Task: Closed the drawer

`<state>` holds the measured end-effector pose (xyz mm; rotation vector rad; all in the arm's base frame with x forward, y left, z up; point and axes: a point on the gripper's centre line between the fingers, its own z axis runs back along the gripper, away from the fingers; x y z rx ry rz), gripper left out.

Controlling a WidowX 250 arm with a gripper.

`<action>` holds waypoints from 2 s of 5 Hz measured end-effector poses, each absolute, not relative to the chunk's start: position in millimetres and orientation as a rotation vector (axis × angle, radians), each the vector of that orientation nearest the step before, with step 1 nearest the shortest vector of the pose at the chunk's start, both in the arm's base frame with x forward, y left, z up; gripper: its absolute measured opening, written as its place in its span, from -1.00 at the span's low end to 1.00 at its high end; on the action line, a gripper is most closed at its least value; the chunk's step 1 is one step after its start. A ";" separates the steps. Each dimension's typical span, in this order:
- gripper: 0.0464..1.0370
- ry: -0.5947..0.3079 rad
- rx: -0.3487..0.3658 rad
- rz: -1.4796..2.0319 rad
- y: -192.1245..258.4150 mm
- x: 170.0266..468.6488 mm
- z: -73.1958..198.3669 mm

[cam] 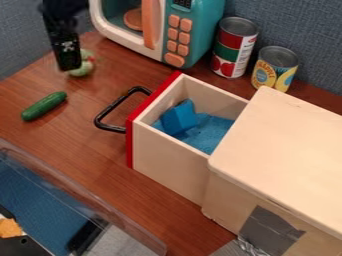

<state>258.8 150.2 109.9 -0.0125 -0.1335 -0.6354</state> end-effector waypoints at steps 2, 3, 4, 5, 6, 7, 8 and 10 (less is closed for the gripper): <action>0.92 -0.147 -0.117 -1.002 188.9 291.1 79.6; 0.92 -0.169 -0.115 -1.258 171.4 295.6 69.5; 0.92 -0.118 -0.103 -1.476 143.0 278.6 47.9; 0.92 -0.090 -0.086 -1.567 118.8 258.6 33.8; 0.93 -0.060 -0.071 -1.589 103.2 248.8 19.6; 0.93 -0.070 -0.060 -1.583 94.4 247.6 14.2; 0.93 -0.088 -0.079 -1.558 82.7 251.0 14.6; 0.93 -0.127 -0.177 -1.546 37.6 257.3 18.4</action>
